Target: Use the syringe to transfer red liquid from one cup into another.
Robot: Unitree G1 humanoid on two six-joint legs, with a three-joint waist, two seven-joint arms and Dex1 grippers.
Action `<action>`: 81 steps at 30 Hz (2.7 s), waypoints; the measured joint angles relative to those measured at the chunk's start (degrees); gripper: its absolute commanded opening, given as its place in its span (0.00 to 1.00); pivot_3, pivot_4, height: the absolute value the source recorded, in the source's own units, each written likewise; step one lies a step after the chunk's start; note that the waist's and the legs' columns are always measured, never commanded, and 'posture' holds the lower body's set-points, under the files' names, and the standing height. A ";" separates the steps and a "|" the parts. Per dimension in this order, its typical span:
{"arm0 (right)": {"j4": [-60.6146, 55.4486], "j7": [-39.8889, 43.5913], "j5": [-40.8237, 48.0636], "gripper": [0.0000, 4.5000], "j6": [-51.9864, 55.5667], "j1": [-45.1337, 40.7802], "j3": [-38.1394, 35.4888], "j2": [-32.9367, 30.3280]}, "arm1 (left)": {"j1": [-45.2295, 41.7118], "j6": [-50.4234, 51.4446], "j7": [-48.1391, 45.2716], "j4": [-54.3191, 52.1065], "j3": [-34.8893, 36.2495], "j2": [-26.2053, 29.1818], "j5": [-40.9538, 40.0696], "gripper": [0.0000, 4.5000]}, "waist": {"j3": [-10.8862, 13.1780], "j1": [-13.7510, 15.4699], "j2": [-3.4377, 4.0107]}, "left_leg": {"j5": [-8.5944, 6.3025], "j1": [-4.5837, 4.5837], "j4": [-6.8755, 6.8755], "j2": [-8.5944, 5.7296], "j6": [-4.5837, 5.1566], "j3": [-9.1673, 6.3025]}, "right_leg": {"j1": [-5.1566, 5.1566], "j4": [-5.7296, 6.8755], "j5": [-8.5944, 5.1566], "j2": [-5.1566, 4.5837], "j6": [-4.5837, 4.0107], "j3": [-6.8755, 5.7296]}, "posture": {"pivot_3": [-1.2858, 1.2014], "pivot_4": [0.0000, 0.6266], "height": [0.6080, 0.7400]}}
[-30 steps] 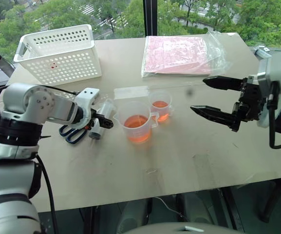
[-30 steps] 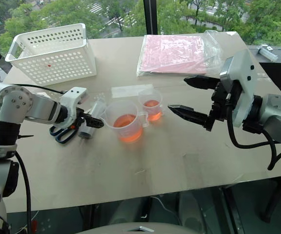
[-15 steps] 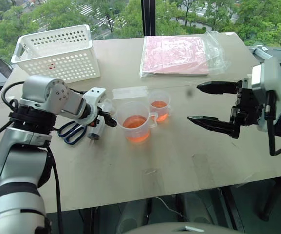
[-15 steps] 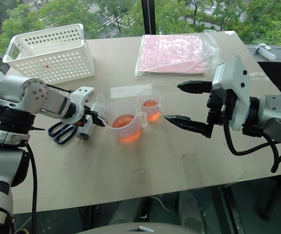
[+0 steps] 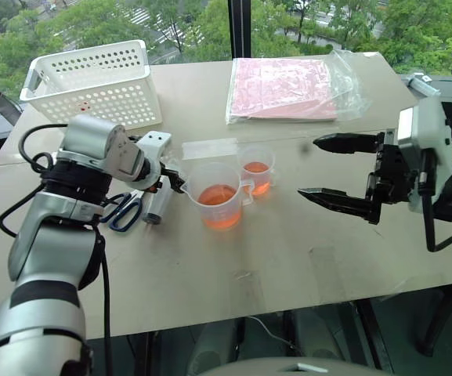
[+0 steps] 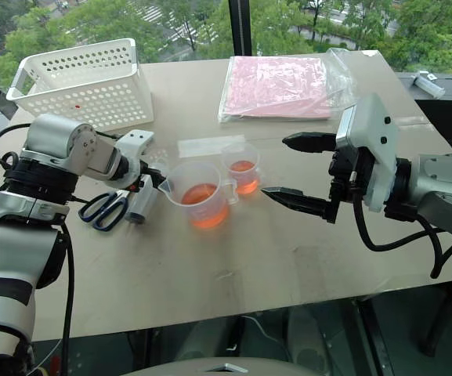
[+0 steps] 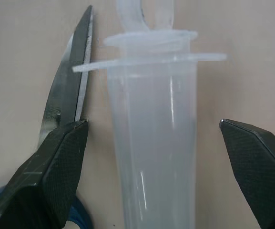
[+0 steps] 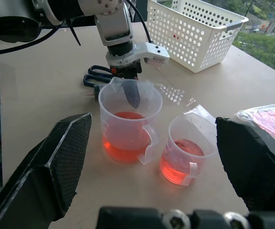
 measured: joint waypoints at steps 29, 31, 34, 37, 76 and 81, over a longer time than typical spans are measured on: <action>-0.53 -1.00 -1.04 1.00 -1.04 1.71 0.00 0.95 | 2.64 -5.55 -8.15 -5.05 18.22 -6.00 8.64 0.32 | 0.02 0.02 -0.03 | 0.00 -0.07 0.03 0.01 0.00 -0.05 | -0.04 -0.02 0.00 -0.02 0.00 -0.03 | 0.52 0.24 1.00; -0.50 -0.81 -1.02 1.00 -1.04 1.71 -0.01 0.94 | 3.88 -7.90 -9.84 -8.76 22.66 -5.52 6.77 0.32 | 0.03 -0.23 -0.05 | 0.00 -0.11 0.00 0.02 0.00 -0.01 | -0.14 -0.02 0.00 -0.01 0.00 -0.02 | 0.52 0.24 1.00; 0.18 -0.62 -1.04 1.00 -1.04 1.53 0.05 1.01 | 5.11 -14.41 -13.11 -15.73 33.42 -5.34 1.62 0.32 | 0.03 -0.16 -0.05 | 0.00 -0.16 0.00 0.04 -0.01 -0.01 | -0.22 -0.02 0.00 -0.01 0.00 -0.03 | 0.52 0.24 1.00; 1.15 -0.32 -1.08 1.00 -1.04 0.43 0.42 1.40 | 4.60 -17.81 -16.01 -17.08 38.19 -4.74 -1.60 0.32 | 0.03 -0.08 -0.05 | 0.00 -0.16 0.03 0.03 -0.01 0.02 | -0.21 -0.01 0.01 -0.01 0.00 -0.07 | 0.52 0.24 1.00; 21.34 -15.30 -2.82 1.00 0.35 -24.96 7.50 30.11 | 29.75 -52.13 -42.44 -36.79 32.59 -9.72 -13.31 0.32 | 0.01 -0.42 0.03 | 0.01 0.00 -0.04 0.04 -0.01 0.11 | -0.13 0.02 0.02 0.06 -0.01 -0.09 | 0.52 0.24 1.00; 22.58 -15.91 -3.72 1.00 1.25 -24.98 7.45 30.13 | 30.98 -55.41 -42.04 -36.14 31.94 -9.95 -11.24 0.32 | 0.01 -0.46 0.03 | 0.01 0.00 -0.05 0.04 -0.01 0.11 | -0.15 0.02 0.02 0.07 -0.01 -0.09 | 0.52 0.24 1.00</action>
